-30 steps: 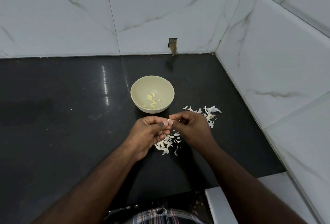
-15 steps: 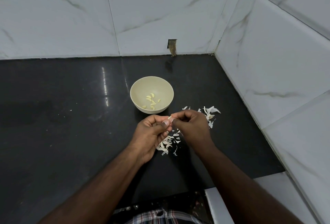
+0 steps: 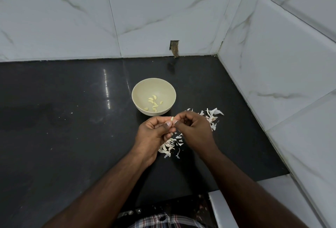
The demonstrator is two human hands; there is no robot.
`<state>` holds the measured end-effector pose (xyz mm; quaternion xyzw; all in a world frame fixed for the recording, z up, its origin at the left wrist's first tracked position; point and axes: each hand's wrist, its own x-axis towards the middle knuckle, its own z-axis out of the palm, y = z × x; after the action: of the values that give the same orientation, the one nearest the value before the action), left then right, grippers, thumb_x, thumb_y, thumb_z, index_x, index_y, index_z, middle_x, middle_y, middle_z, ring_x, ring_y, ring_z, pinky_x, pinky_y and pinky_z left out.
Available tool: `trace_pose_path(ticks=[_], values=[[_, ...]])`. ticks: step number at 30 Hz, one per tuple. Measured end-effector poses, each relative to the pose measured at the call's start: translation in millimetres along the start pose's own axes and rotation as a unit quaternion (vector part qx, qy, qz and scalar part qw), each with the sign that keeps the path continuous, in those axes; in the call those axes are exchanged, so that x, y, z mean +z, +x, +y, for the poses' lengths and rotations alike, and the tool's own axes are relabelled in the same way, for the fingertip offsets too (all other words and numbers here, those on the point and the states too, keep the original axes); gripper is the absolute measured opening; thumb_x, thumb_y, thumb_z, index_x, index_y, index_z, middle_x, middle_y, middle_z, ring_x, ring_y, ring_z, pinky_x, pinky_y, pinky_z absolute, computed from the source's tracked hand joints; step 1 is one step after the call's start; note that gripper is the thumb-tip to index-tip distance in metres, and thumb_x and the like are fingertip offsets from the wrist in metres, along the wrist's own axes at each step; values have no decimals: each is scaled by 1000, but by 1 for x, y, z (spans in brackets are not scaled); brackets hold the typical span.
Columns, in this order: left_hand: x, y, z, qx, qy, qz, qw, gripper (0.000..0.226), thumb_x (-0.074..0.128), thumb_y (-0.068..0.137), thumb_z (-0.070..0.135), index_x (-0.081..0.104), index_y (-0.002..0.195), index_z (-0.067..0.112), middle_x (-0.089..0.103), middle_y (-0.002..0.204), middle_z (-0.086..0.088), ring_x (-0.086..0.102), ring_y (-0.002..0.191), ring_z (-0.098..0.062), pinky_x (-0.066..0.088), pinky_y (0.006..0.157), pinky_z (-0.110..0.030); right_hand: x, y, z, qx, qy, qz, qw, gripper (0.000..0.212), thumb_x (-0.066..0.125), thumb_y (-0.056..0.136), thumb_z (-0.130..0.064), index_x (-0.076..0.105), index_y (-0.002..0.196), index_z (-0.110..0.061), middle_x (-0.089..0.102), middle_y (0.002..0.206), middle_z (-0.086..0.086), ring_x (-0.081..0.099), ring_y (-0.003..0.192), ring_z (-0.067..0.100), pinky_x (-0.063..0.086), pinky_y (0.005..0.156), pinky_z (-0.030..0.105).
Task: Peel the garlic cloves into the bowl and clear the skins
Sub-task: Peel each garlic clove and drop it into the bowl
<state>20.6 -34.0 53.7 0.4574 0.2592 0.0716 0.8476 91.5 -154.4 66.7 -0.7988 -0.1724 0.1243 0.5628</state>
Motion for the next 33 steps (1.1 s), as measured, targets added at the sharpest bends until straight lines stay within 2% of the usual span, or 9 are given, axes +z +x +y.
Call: trace_pose_path(ticks=[6,9,13,20,24,29,31,33], values=[[-6,1,4,-33,2,-28,999,26,65,91,1,69,117,4,74,91,-11,69,72,-11,56,63,-17,-2,2,10,-18,-33,-44,998,11,70,83,-15,70,78,-24,66,72,-1,56,63,6,46,61,28],[-7,0,5,-40,6,-34,999,22,65,92,1,70,114,2,74,94,-14,70,74,-13,56,63,-18,-6,2,10,-14,-25,-60,998,7,67,83,-19,69,79,-24,64,70,-4,55,61,7,45,61,31],[-9,1,6,-47,14,-36,998,15,62,96,2,70,108,4,75,91,-12,71,77,-13,57,64,-20,-14,3,9,-20,-29,-58,998,17,69,87,-10,68,77,-25,63,67,-10,56,62,4,45,64,27],[-8,1,9,-52,23,-33,998,15,66,93,4,69,108,4,76,97,-16,72,78,-15,57,64,-20,-13,2,6,-35,-90,-57,994,14,69,86,-14,68,78,-26,67,73,-8,56,60,2,47,59,24],[-11,2,10,-61,4,-31,998,16,65,94,5,70,109,3,76,99,-15,73,82,-15,58,66,-21,-17,4,9,-28,-102,-34,994,11,71,87,-18,68,78,-25,67,72,-7,55,61,3,48,62,28],[-13,3,10,-79,-22,-29,996,15,66,92,5,74,105,5,73,94,-10,69,80,-12,56,63,-19,-28,8,9,-2,-123,3,992,15,74,81,-14,69,73,-26,67,67,-12,58,60,1,50,62,24],[-14,3,11,-79,-21,-28,996,16,65,92,4,74,105,5,73,94,-11,70,79,-12,56,62,-19,-31,9,9,9,-149,8,989,20,72,81,-12,70,73,-30,66,63,-15,57,56,1,47,58,20],[-14,4,11,-75,-16,-29,997,16,64,93,2,73,107,4,75,98,-12,71,79,-13,56,63,-19,-32,10,10,25,-161,-5,987,25,65,87,-11,74,83,-34,69,66,-13,58,55,4,48,57,22]])
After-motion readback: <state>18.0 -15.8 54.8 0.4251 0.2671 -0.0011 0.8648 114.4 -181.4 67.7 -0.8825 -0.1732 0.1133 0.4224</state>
